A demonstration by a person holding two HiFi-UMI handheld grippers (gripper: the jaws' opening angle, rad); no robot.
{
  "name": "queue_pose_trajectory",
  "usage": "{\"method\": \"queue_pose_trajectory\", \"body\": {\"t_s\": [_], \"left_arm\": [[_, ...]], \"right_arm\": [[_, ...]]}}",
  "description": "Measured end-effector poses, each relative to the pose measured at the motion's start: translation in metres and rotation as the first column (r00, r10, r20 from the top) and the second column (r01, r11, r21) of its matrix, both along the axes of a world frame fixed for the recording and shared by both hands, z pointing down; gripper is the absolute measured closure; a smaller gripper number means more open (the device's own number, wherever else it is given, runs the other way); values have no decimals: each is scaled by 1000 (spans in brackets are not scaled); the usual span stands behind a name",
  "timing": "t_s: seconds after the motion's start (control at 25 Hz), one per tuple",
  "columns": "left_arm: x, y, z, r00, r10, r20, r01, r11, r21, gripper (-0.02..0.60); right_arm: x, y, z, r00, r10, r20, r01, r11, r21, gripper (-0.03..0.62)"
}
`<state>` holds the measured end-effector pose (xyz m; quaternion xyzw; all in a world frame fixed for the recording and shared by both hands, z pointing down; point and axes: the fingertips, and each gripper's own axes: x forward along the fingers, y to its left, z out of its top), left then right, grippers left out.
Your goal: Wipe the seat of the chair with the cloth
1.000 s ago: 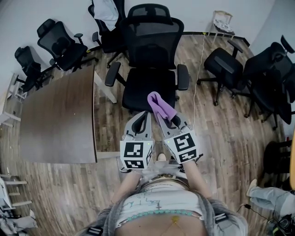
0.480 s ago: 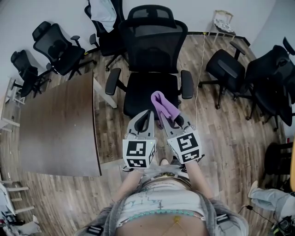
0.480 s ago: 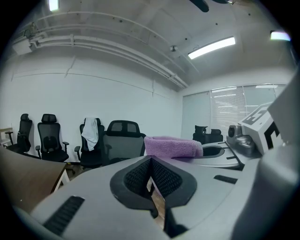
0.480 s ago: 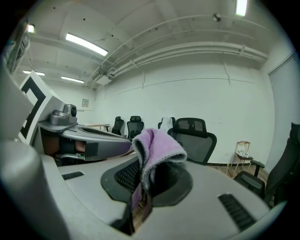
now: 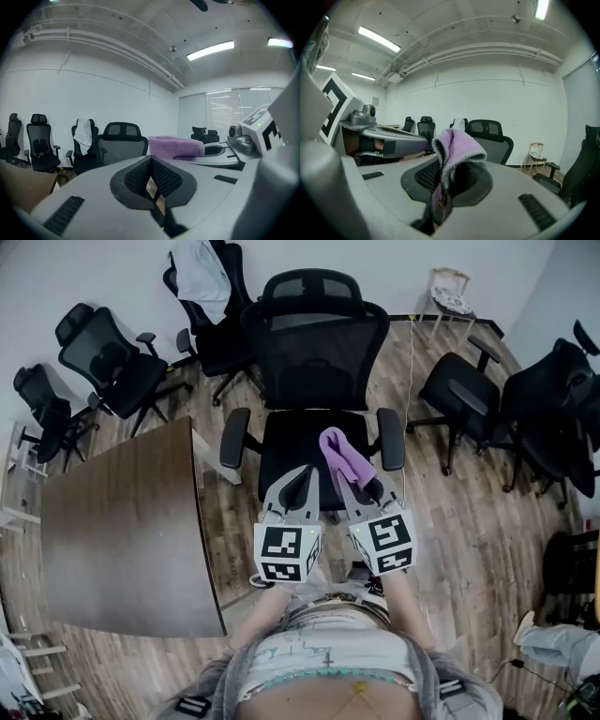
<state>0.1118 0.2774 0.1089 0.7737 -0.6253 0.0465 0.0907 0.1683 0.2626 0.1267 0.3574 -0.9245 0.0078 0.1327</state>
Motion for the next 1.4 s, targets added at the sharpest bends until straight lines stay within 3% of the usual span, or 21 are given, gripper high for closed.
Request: {"method": "queue_pose_trajectory", "body": {"t_s": [0.36, 0.76, 1.08, 1.4], "left_arm": [[-45, -28, 8, 999, 51, -4, -51, 999, 1, 574], [-74, -51, 17, 999, 35, -24, -36, 999, -36, 574], [-85, -97, 13, 1000, -20, -18, 19, 999, -39, 574], [-74, -153, 1, 999, -47, -10, 47, 999, -28, 574]], "right_arm": [[-40, -26, 10, 999, 41, -6, -41, 999, -10, 546], [-52, -56, 15, 997, 73, -28, -74, 997, -38, 546], [-67, -109, 9, 1000, 2, -22, -2, 999, -34, 546], [-69, -160, 1, 997, -70, -14, 70, 997, -33, 546]]}}
